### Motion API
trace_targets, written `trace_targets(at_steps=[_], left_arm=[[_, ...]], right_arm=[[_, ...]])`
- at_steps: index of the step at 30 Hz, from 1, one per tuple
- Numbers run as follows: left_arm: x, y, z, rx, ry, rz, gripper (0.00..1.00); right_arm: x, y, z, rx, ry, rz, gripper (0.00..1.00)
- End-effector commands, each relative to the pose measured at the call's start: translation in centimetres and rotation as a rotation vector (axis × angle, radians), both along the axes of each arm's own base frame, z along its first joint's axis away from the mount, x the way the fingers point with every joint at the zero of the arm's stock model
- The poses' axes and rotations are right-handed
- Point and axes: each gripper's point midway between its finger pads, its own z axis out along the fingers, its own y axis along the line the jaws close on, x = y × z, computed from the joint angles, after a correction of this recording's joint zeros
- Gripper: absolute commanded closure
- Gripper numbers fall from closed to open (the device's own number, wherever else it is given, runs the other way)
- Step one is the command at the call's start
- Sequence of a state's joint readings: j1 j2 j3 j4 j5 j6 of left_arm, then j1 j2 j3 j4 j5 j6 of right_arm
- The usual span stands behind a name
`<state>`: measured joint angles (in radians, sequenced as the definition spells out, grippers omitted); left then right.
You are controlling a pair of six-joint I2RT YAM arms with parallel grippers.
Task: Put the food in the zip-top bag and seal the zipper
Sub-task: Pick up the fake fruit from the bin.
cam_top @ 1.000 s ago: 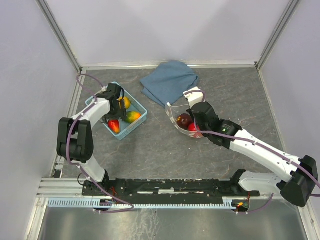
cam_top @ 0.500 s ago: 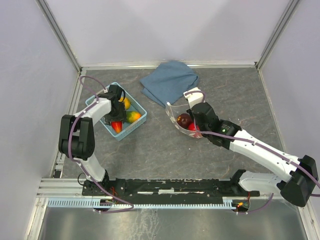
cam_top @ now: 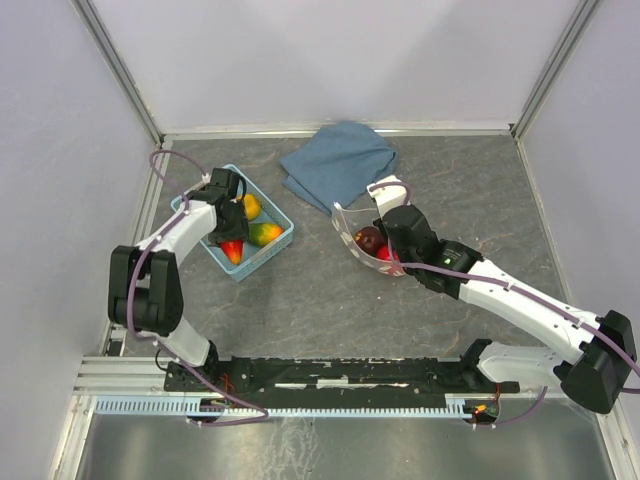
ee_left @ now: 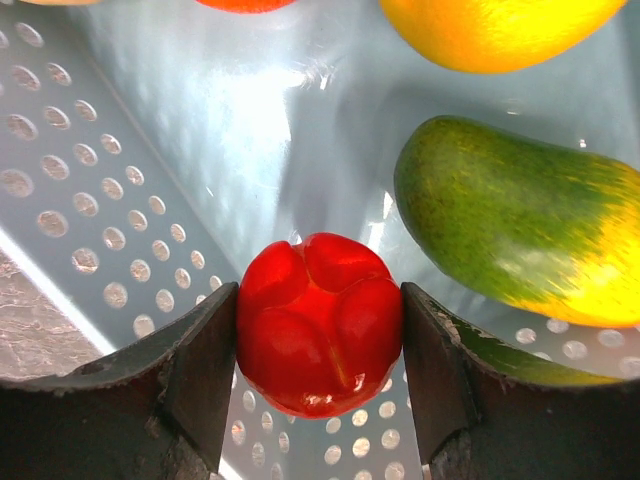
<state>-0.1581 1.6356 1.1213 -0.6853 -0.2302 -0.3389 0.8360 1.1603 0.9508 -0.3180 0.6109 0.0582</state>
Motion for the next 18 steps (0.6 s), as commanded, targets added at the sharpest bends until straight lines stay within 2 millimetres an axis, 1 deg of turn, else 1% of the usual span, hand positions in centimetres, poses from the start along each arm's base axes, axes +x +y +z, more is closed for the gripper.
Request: trace_targets(at_steps=[1, 5, 8, 10, 11, 12, 15, 18], left_arm=[[1.0, -0.4, 4.1, -0.04, -0.159, 0.004, 0.51], [1.3, -1.5, 7.5, -0.096, -0.29, 0.006, 0.52], [1.2, -2.9, 10.2, -0.152, -0.398, -0.012, 0.53], [0.9, -4.3, 12.4, -0.197, -0.48, -0.05, 0.53], [0.7, -5.2, 12.8, -0.216, -0.499, -0.076, 0.53], [0.5, -6.1, 13.9, -0.239, -0.537, -0.102, 0.53], [-0.3, -8.9, 16.0, -0.307, -0.618, -0.177, 0.53], [-1.2, -11.3, 18.1, -0.383, -0.704, -0.234, 0.53]], right_arm=[[0.3, 0.1, 1.3, 0.024, -0.02, -0.015, 0.98], [0.2, 0.0, 1.4, 0.019, -0.014, -0.018, 0.98], [0.2, 0.1, 1.5, 0.02, -0.007, -0.012, 0.98], [0.1, 0.6, 1.6, 0.027, 0.005, 0.005, 0.98], [0.1, 0.8, 1.5, 0.027, 0.014, 0.01, 0.98], [0.1, 1.0, 1.5, 0.031, 0.023, 0.019, 0.98], [0.0, 1.8, 1.8, 0.054, 0.038, 0.047, 0.98], [-0.1, 2.1, 2.1, 0.068, 0.043, 0.056, 0.98]])
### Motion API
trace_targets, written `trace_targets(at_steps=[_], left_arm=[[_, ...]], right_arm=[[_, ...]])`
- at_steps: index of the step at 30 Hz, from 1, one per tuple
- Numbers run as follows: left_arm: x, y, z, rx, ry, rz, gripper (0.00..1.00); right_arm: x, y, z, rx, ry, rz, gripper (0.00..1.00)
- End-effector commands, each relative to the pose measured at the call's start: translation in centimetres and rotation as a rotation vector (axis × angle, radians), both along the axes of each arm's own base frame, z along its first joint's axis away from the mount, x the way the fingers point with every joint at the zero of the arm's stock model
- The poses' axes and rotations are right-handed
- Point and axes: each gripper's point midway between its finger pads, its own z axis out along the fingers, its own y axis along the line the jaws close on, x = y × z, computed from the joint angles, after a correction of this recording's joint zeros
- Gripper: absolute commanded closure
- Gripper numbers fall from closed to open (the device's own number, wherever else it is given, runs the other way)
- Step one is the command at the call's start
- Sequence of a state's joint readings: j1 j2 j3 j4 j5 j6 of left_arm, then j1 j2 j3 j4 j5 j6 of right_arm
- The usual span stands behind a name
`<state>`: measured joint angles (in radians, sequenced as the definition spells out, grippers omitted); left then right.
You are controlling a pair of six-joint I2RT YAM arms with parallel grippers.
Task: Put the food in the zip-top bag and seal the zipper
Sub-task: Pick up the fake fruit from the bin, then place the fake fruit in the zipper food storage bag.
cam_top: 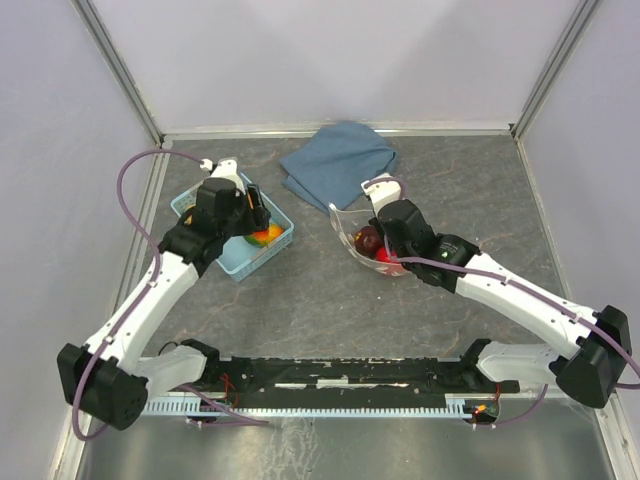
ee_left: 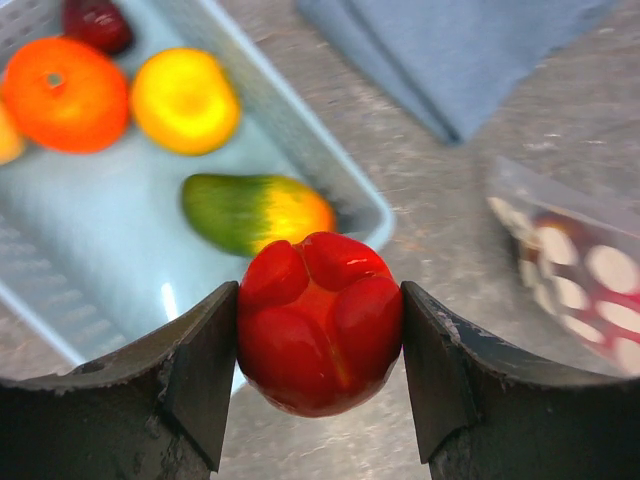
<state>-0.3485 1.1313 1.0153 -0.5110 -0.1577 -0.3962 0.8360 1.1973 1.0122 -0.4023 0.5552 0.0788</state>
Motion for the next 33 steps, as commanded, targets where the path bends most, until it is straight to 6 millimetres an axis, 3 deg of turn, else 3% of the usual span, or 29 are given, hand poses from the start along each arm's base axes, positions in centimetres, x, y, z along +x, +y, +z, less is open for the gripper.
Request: trace_targets(at_steps=[1, 11, 24, 27, 33], left_arm=[[-0.3, -4.2, 4.5, -0.165, -0.186, -0.093, 0.53], [-3.5, -10.6, 10.6, -0.341, -0.438, -0.355, 0.53], [-9.0, -15.5, 17.6, -0.45, -0.842, -0.661, 0.56], [-9.8, -16.8, 17.7, -0.41, -0.908, -0.706, 0.56], [-9.5, -19.3, 15.3, -0.314, -0.947, -0.744, 0.57]], right_arm=[[0.3, 1.2, 2.5, 0.075, -0.018, 0.013, 0.98], [0.0, 2.6, 2.9, 0.1, 0.004, 0.041, 0.98], [-0.1, 4.2, 2.3, 0.107, 0.03, 0.064, 0.98], [-0.3, 4.5, 2.4, 0.118, 0.038, 0.074, 0.98], [-0.4, 4.5, 2.8, 0.127, 0.036, 0.079, 0.98]])
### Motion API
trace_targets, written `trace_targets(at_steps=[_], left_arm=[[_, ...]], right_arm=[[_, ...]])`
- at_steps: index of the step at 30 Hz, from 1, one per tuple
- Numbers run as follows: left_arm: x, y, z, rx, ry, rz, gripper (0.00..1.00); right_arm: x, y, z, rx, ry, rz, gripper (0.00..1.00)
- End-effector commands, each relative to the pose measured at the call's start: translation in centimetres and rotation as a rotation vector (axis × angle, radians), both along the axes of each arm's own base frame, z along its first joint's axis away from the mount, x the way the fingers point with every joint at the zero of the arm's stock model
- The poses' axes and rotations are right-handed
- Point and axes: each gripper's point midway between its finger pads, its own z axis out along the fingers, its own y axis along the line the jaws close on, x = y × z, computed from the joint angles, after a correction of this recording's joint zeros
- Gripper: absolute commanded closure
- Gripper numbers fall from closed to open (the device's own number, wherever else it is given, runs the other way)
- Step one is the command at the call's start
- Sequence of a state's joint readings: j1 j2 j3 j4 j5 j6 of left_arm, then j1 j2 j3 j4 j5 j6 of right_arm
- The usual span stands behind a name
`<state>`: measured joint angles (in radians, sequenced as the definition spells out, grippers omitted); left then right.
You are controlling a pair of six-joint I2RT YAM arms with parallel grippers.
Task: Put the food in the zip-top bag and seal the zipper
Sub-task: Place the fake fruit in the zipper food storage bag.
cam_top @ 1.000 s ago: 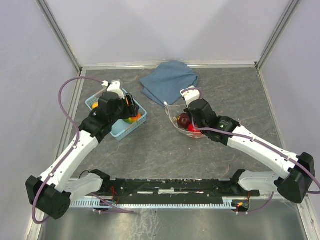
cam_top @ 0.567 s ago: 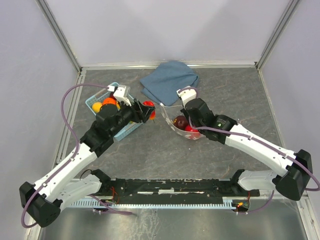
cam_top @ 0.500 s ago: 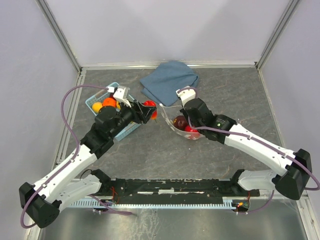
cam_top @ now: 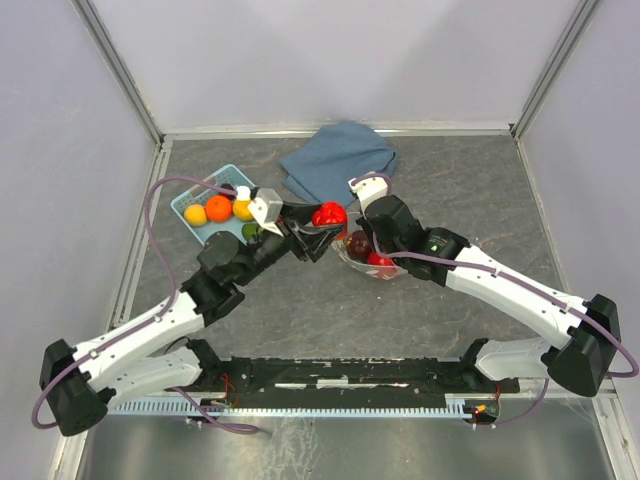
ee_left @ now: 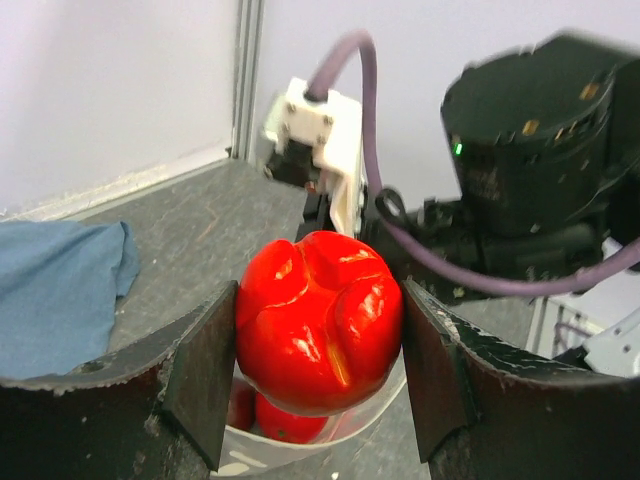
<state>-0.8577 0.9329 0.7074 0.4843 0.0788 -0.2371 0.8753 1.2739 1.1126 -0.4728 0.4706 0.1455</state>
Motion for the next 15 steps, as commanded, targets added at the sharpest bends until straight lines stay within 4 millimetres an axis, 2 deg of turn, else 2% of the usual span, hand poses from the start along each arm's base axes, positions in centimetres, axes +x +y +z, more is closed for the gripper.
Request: trace_targets(at_steps=[1, 7, 15], left_arm=[[0.7, -0.7, 0.0, 0.03, -0.163, 0.056, 0.57], [2.3, -0.8, -3.6, 0.135, -0.183, 0.135, 0.57], [4.3, 0.0, -6.6, 0.287, -0.159, 0.255, 0.54]], right_arm=[[0.3, 1.0, 2.7, 0.077, -0.041, 0.001, 0.98], [0.2, 1.0, 2.9, 0.091, -0.042, 0.001, 0.98], [0.0, 1.0, 3.1, 0.102, -0.044, 0.007, 0.98]])
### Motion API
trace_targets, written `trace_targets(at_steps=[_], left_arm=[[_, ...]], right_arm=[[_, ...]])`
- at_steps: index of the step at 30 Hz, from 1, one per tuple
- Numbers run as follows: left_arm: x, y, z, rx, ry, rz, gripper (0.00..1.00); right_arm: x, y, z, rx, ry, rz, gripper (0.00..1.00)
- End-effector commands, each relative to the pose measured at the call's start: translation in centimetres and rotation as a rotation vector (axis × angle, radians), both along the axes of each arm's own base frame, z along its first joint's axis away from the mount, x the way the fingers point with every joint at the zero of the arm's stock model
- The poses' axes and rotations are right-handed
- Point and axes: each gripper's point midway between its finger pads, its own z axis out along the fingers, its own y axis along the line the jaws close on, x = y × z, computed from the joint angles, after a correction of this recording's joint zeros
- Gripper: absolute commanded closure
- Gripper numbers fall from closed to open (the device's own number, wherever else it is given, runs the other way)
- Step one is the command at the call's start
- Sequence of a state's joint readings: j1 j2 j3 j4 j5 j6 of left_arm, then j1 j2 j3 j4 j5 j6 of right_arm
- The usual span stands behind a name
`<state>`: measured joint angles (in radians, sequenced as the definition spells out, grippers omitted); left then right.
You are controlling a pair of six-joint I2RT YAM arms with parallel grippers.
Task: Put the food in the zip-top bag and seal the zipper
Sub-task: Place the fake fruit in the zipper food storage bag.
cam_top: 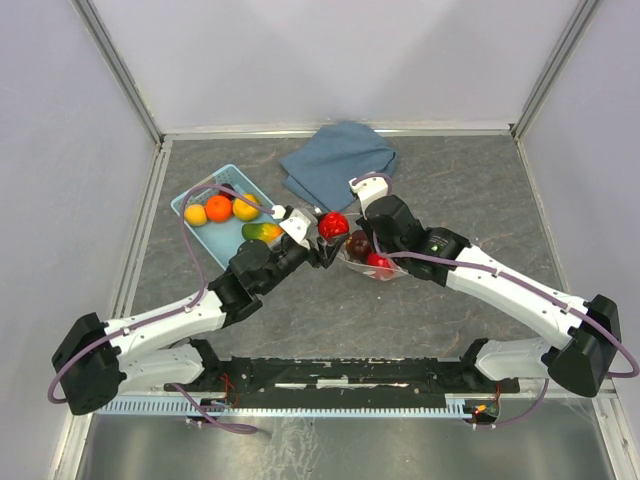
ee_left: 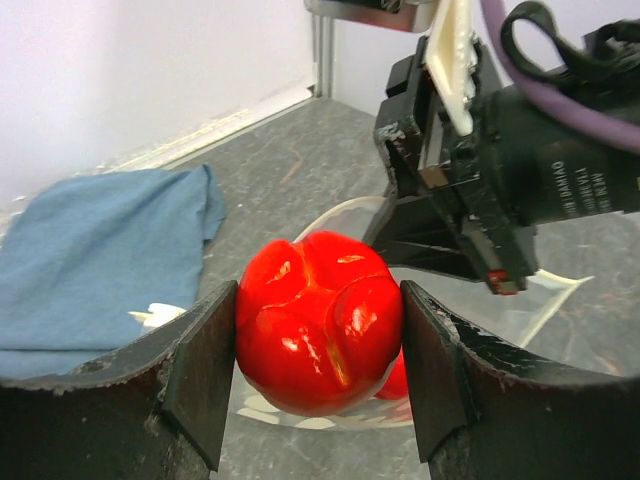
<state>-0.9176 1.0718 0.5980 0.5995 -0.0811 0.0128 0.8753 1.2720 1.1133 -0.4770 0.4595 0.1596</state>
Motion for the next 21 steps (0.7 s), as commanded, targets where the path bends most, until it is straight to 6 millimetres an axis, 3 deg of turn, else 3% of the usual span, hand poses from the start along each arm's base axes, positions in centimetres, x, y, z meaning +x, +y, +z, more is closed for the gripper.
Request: trace_targets(at_steps=[1, 11, 18, 21], left_arm=[[1.7, 1.1, 0.7, 0.066, -0.079, 0.118, 0.53], [3.6, 1.1, -1.4, 0.105, 0.0, 0.222, 0.38], [4.5, -0.1, -0.5, -0.02, 0.066, 0.25, 0.36], [5.5, -0.3, -1.1, -0.061, 0.125, 0.313, 0.36]], right_arm=[[0.2, 0.9, 3.1, 0.091, -0.051, 0.008, 0.98], [-0.4, 2.0, 3.1, 0.139, -0.026, 0.051, 0.98], [-1.0, 3.2, 2.6, 0.188, 0.022, 0.085, 0.98], [-1.2, 3.7, 2.6, 0.216, 0.035, 0.097, 0.98]])
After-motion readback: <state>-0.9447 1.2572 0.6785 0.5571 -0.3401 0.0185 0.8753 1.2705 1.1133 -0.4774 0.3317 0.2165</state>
